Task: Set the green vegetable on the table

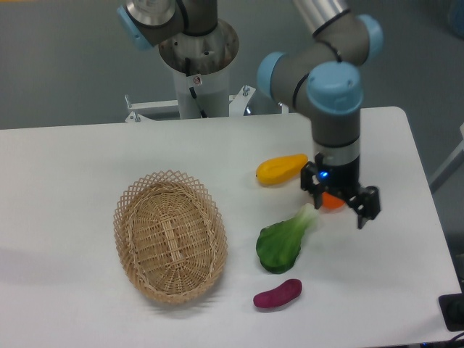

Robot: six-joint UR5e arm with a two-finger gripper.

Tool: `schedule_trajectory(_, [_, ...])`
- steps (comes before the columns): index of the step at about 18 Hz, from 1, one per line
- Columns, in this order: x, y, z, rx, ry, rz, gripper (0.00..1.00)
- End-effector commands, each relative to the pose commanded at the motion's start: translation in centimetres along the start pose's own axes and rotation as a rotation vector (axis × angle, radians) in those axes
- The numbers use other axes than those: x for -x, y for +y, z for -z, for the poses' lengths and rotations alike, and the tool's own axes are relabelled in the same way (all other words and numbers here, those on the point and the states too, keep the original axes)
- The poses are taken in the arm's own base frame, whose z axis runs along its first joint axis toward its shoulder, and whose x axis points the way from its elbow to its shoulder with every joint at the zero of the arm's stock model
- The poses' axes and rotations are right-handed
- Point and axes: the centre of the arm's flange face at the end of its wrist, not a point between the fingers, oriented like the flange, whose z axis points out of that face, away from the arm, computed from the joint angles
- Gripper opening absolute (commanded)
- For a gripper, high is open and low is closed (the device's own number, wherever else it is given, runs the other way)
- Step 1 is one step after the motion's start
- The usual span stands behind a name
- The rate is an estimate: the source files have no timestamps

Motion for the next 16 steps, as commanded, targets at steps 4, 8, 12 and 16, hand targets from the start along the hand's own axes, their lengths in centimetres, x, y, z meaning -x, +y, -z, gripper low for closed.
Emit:
schedule_trajectory(4, [2.0, 4.7, 3.5, 0.031, 0.098, -0.117, 1.0])
schedule_trajectory(8, [2.0, 9.1, 5.4, 0.043, 0.137, -0.19, 1.0])
schedule_trajectory(12, [2.3, 12.4, 6.3, 0.03, 0.149, -0.231, 1.0])
schedule_trajectory(16, [2.3, 13.0, 6.4, -0.004, 0.148, -0.214, 1.0])
